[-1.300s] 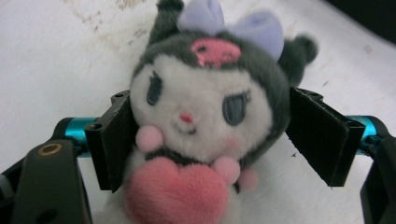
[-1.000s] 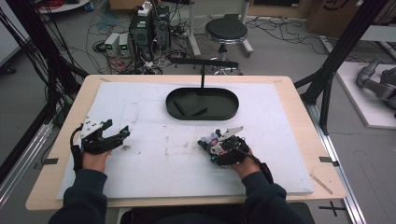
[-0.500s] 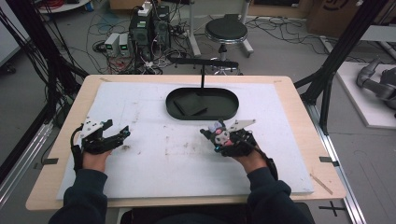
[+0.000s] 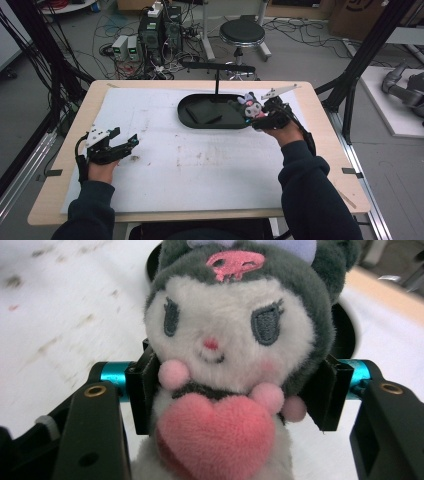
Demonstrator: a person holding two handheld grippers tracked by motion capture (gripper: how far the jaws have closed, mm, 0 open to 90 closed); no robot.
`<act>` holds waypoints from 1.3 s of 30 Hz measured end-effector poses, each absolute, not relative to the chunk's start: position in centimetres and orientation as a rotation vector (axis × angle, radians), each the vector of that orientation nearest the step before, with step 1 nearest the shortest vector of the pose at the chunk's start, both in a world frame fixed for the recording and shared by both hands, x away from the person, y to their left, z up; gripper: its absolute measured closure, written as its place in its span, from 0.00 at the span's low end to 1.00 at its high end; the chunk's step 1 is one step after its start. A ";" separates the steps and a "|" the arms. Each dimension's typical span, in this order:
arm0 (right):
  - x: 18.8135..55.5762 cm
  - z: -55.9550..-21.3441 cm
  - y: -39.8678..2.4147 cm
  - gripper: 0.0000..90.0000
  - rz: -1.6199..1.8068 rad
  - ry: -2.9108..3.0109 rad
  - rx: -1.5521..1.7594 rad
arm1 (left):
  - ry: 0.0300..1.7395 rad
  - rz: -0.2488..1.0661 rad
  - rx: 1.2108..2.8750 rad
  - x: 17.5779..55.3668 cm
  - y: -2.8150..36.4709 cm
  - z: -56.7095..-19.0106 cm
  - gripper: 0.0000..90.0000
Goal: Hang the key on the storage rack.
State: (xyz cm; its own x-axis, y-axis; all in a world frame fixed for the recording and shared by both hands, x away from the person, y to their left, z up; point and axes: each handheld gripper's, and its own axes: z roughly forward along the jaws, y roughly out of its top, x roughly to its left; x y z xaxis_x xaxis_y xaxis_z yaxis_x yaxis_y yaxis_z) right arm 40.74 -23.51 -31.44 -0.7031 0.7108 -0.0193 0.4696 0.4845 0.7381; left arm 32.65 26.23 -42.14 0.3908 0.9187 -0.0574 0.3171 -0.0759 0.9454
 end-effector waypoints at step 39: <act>49.5 -27.1 -24.4 0.40 0.931 2.175 1.179 | 1.099 0.728 1.607 32.7 26.2 -42.1 0.30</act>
